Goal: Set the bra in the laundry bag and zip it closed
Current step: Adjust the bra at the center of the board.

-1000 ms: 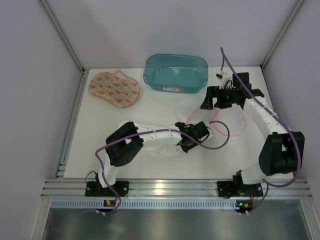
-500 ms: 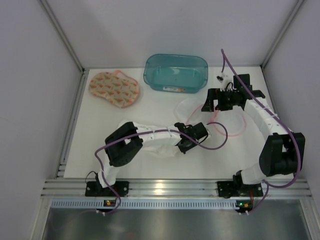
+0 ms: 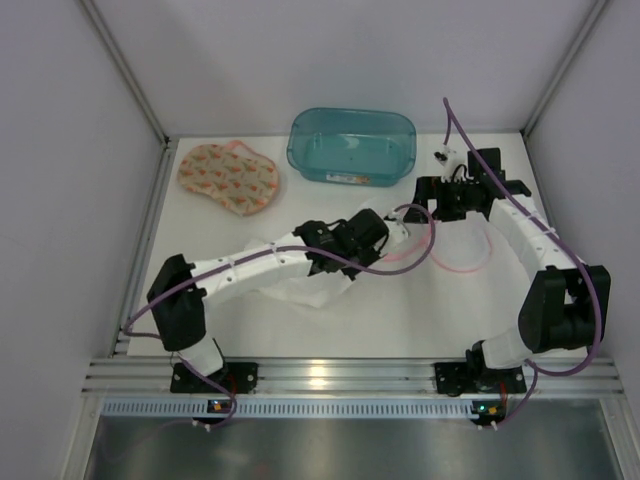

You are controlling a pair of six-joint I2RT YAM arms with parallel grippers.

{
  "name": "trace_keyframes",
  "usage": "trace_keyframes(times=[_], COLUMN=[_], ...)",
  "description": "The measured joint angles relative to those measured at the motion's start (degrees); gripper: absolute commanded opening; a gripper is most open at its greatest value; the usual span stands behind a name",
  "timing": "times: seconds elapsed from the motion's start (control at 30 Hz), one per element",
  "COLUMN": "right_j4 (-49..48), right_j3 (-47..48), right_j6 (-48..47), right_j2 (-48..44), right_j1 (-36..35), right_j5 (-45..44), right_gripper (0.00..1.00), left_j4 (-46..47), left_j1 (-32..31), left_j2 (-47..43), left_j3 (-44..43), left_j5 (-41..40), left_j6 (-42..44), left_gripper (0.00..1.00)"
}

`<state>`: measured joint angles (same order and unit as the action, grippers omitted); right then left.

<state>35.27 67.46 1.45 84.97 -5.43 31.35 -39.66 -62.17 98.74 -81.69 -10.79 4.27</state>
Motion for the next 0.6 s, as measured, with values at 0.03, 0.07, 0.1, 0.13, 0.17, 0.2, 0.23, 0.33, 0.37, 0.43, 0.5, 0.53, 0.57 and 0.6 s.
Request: trace_keyframes(times=[0.03, 0.07, 0.1, 0.13, 0.17, 0.2, 0.23, 0.33, 0.37, 0.43, 0.5, 0.53, 0.57, 0.6], right_j4=[0.0, 0.0, 0.0, 0.0, 0.0, 0.0, 0.0, 0.2, 0.2, 0.3, 0.5, 0.5, 0.4, 0.6], right_j3=[0.0, 0.0, 0.0, 0.0, 0.0, 0.0, 0.0, 0.0, 0.0, 0.0, 0.0, -0.1, -0.3, -0.5], right_j6=[0.0, 0.0, 0.0, 0.0, 0.0, 0.0, 0.0, 0.0, 0.0, 0.0, -0.7, -1.0, -1.3, -1.5], right_j2=[0.0, 0.0, 0.0, 0.0, 0.0, 0.0, 0.0, 0.0, 0.0, 0.0, 0.0, 0.0, 0.0, 0.0], right_j1=[0.0, 0.0, 0.0, 0.0, 0.0, 0.0, 0.0, 0.0, 0.0, 0.0, 0.0, 0.0, 0.0, 0.0], right_j5=[0.0, 0.0, 0.1, 0.2, 0.3, 0.4, 0.5, 1.3, 1.7, 2.6, 3.7, 4.3, 5.1, 5.9], right_gripper=[0.98, 0.98, 0.98, 0.98, 0.98, 0.98, 0.98, 0.98, 0.98, 0.98, 0.98, 0.98, 0.98, 0.98], left_j4=[0.0, 0.2, 0.4, 0.3, 0.3, 0.4, 0.2, 0.4, 0.6, 0.7, 0.9, 0.9, 1.0, 1.0], left_j1=[0.9, 2.2, 3.2, 4.9, 6.2, 7.6, 9.3, 14.1, 16.0, 18.7, 21.3, 22.1, 22.5, 22.9], left_j2=[-1.8, -3.7, -5.0, -6.4, -7.2, -7.8, -8.3, -8.5, -8.6, -8.9, -9.6, -10.2, -10.7, -11.4], left_j3=[0.3, 1.2, 2.1, 3.5, 4.8, 6.5, 8.3, 13.7, 15.7, 18.7, 21.2, 22.1, 22.6, 23.0], left_j5=[0.0, 0.2, 0.5, 1.0, 1.4, 2.1, 2.6, 4.5, 5.5, 6.5, 7.3, 8.0, 8.7, 9.6], left_j6=[0.3, 0.5, 0.7, 0.8, 0.9, 1.0, 1.0, 1.0, 1.0, 1.0, 1.0, 1.0, 0.9, 0.6], left_gripper=[0.00, 0.00, 0.00, 0.00, 0.00, 0.00, 0.00, 0.00, 0.00, 0.00, 0.09, 0.17, 0.26, 0.36])
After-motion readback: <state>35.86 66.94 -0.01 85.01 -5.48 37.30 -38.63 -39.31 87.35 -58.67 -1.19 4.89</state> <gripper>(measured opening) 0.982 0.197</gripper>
